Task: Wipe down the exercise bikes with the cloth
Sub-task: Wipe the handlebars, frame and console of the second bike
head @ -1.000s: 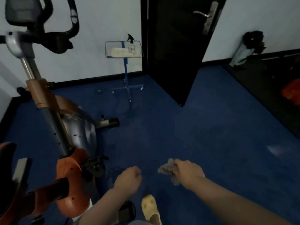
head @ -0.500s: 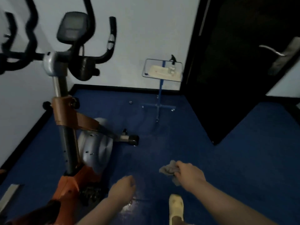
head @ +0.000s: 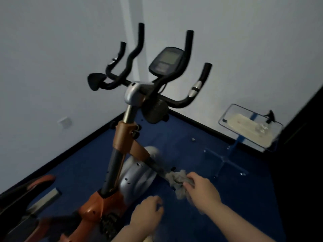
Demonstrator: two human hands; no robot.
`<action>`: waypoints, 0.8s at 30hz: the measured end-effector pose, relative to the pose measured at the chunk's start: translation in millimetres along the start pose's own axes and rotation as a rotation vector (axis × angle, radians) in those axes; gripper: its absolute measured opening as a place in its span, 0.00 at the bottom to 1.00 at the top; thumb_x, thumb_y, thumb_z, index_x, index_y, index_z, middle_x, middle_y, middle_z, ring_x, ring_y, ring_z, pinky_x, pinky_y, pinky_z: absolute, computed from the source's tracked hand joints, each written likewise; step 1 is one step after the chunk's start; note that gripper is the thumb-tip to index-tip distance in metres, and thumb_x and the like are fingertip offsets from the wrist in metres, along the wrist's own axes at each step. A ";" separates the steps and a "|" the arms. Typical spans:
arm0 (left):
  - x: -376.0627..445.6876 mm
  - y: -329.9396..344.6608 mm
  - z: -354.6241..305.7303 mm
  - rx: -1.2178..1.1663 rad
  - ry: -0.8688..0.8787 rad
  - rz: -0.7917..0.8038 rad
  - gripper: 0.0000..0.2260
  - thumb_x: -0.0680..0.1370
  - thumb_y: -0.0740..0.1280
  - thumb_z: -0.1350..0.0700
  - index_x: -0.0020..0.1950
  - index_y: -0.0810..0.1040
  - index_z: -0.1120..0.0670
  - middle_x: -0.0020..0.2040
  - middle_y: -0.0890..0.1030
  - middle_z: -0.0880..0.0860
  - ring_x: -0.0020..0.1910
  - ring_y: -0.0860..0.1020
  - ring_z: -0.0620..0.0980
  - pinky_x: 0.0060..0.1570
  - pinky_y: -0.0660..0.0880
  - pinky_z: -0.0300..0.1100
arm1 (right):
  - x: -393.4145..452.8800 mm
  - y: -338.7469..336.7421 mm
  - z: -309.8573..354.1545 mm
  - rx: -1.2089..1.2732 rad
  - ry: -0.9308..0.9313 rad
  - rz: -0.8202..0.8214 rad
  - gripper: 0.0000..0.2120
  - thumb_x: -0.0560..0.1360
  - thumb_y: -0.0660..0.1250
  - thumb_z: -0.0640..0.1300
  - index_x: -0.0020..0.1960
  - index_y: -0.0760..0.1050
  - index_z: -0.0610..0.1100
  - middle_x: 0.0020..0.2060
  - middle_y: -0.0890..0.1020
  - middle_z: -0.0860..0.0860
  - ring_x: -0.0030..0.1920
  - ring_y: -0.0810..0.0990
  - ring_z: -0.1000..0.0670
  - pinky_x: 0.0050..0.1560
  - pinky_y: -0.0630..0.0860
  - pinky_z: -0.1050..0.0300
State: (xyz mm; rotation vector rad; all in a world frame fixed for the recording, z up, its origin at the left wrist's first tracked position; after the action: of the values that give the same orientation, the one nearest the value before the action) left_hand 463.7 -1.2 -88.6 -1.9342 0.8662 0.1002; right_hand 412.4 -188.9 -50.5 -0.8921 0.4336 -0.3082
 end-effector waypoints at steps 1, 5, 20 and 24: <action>7.4 -12.3 1.4 -0.010 0.002 -0.030 0.11 0.77 0.60 0.49 0.58 0.75 0.46 0.59 0.76 0.46 0.57 0.75 0.47 0.59 0.72 0.46 | 13.6 -5.7 11.4 0.049 -0.009 -0.019 0.10 0.78 0.60 0.56 0.57 0.73 0.55 0.45 0.79 0.56 0.43 0.77 0.54 0.39 0.75 0.57; 34.5 -72.7 -7.0 -0.060 0.057 -0.203 0.10 0.78 0.61 0.49 0.58 0.75 0.44 0.58 0.77 0.44 0.57 0.75 0.44 0.59 0.72 0.43 | 53.2 -46.8 54.4 0.304 -0.049 -0.165 0.10 0.76 0.63 0.57 0.53 0.75 0.53 0.46 0.80 0.56 0.46 0.79 0.55 0.43 0.78 0.57; 122.7 -222.2 -62.3 -0.691 0.147 -0.857 0.08 0.78 0.62 0.60 0.54 0.76 0.49 0.49 0.76 0.42 0.49 0.75 0.33 0.44 0.70 0.25 | 166.5 -102.9 164.0 -0.041 -0.715 -0.271 0.13 0.71 0.68 0.58 0.47 0.76 0.49 0.52 0.69 0.55 0.56 0.69 0.54 0.48 0.77 0.55; 130.5 -217.6 -77.0 -0.787 0.147 -0.873 0.07 0.80 0.61 0.59 0.50 0.77 0.51 0.41 0.79 0.44 0.42 0.76 0.30 0.38 0.69 0.22 | 184.8 -108.0 172.2 0.073 -0.704 -0.232 0.14 0.70 0.66 0.62 0.39 0.69 0.52 0.47 0.68 0.57 0.49 0.72 0.55 0.40 0.73 0.63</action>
State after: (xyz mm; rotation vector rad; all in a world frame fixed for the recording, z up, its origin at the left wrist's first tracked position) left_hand 671.1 -73.4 60.2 -2.9250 -0.0390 -0.2640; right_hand 648.3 -215.9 87.6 -0.9178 -0.3322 -0.2009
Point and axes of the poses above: each hand's wrist, its own x-axis towards the middle knuckle, its own y-axis out of the palm, z = x × y, the point moved 3 cm from there along x, towards the middle knuckle
